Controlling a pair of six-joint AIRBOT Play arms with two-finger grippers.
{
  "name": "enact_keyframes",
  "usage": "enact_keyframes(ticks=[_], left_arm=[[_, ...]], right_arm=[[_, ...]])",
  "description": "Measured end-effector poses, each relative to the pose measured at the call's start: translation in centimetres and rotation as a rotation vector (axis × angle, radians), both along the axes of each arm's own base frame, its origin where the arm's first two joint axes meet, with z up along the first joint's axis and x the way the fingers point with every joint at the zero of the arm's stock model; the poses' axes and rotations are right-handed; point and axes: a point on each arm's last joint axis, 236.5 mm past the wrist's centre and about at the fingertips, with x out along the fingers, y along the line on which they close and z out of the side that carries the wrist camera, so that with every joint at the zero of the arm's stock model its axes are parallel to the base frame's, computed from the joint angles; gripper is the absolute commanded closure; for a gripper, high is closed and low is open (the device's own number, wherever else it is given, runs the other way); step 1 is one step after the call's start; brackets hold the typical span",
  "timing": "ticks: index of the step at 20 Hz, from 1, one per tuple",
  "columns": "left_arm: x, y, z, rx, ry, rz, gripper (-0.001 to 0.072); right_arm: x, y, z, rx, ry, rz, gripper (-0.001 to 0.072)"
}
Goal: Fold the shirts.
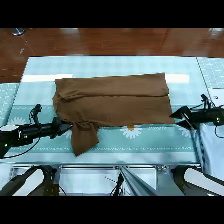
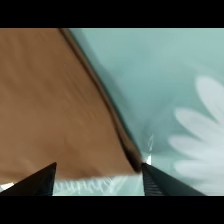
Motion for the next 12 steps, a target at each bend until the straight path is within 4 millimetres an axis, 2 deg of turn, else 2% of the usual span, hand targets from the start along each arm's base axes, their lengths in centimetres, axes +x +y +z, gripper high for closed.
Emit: enact_keyframes(ticks=[2, 5, 6, 7, 8, 10, 12], left_arm=[[0.0, 0.0, 0.0, -0.001, 0.001, -0.001, 0.0689], [-0.1, -0.1, 0.1, -0.004, 0.001, -0.002, 0.0689], [-0.1, -0.1, 0.1, -0.004, 0.001, -0.002, 0.0689], [-0.1, -0.1, 0.1, -0.004, 0.002, -0.002, 0.0689], [-0.1, -0.1, 0.1, -0.005, 0.003, -0.001, 0.0689], [0.3, 0.1, 0.4, -0.005, -0.007, -0.002, 0.0689], [1.3, 0.6, 1.6, -0.006, -0.040, -0.002, 0.0689]], right_arm=[[1.2, 0.5, -0.2, 0.001, -0.008, 0.012, 0.0093], [2.0, 2.3, -0.8, 0.040, 0.014, 0.032, 0.0103], [2.1, 2.7, -1.1, 0.043, 0.020, 0.041, 0.0272], [2.3, 2.8, -1.4, 0.032, 0.017, 0.047, 0.0629], [2.5, 2.8, -1.8, 0.020, 0.018, 0.053, 0.0689], [2.9, 2.8, -1.8, 0.009, -0.001, 0.079, 0.0689], [3.8, 2.7, -0.6, 0.021, -0.030, 0.105, 0.0689]])
